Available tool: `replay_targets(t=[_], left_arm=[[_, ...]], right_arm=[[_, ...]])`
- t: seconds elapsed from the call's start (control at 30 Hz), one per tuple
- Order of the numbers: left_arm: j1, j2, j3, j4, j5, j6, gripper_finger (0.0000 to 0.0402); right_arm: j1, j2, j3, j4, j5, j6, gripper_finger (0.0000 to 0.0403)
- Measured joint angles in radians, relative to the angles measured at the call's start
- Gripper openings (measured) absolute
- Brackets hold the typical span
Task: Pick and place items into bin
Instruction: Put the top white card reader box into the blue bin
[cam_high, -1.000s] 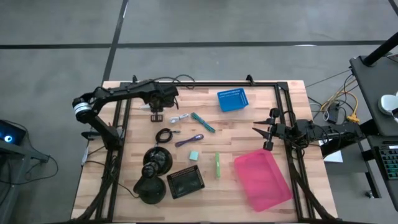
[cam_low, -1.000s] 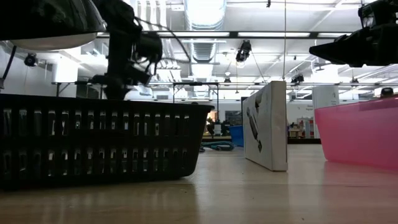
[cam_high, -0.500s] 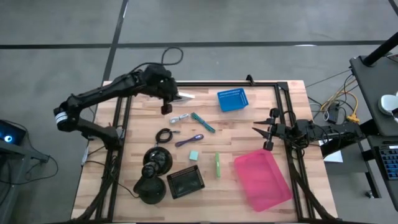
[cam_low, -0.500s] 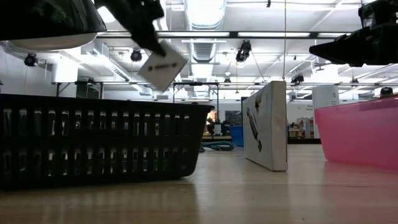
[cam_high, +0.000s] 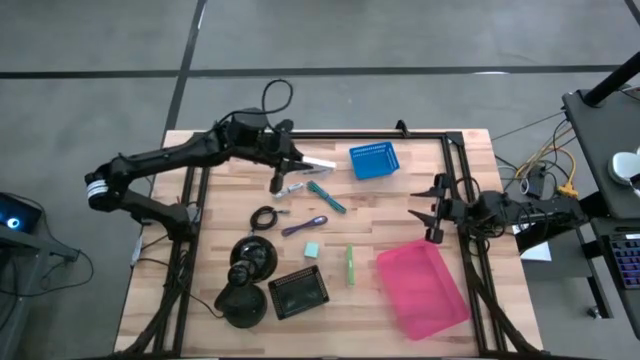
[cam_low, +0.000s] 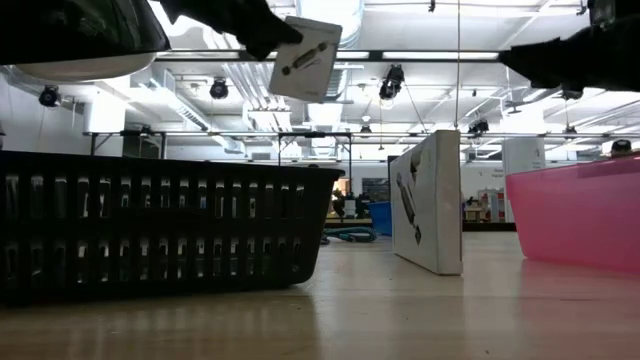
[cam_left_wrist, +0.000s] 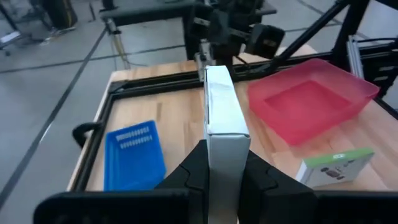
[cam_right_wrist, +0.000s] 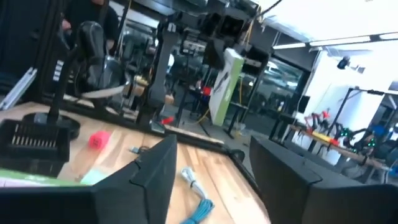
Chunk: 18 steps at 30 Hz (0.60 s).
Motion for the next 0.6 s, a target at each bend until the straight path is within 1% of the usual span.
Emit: replay_targets(t=[0.07,0.17,0.27,0.47,0.6], left_arm=[[-0.014,0.011,0.000,0.037,0.002,0.016,0.0023],[-0.033,0.026,0.000,0.090,0.004,0.021,0.0023],[-0.049,0.037,0.000,0.126,0.004,0.019,0.0023],[-0.081,0.074,-0.001,0.243,0.003,0.012,0.0023],[-0.086,0.095,0.002,0.286,0.004,0.013,0.0023]], right_arm=[[0.000,0.000,0.000,0.002,0.009,0.028,0.0212],[0.000,0.000,0.000,0.004,0.057,0.060,0.0228],[0.000,0.000,0.000,0.009,0.059,0.060,0.0239],[0.000,0.001,0.000,0.060,0.074,0.047,0.0244],[0.000,0.016,0.000,0.092,0.080,0.029,0.0242]])
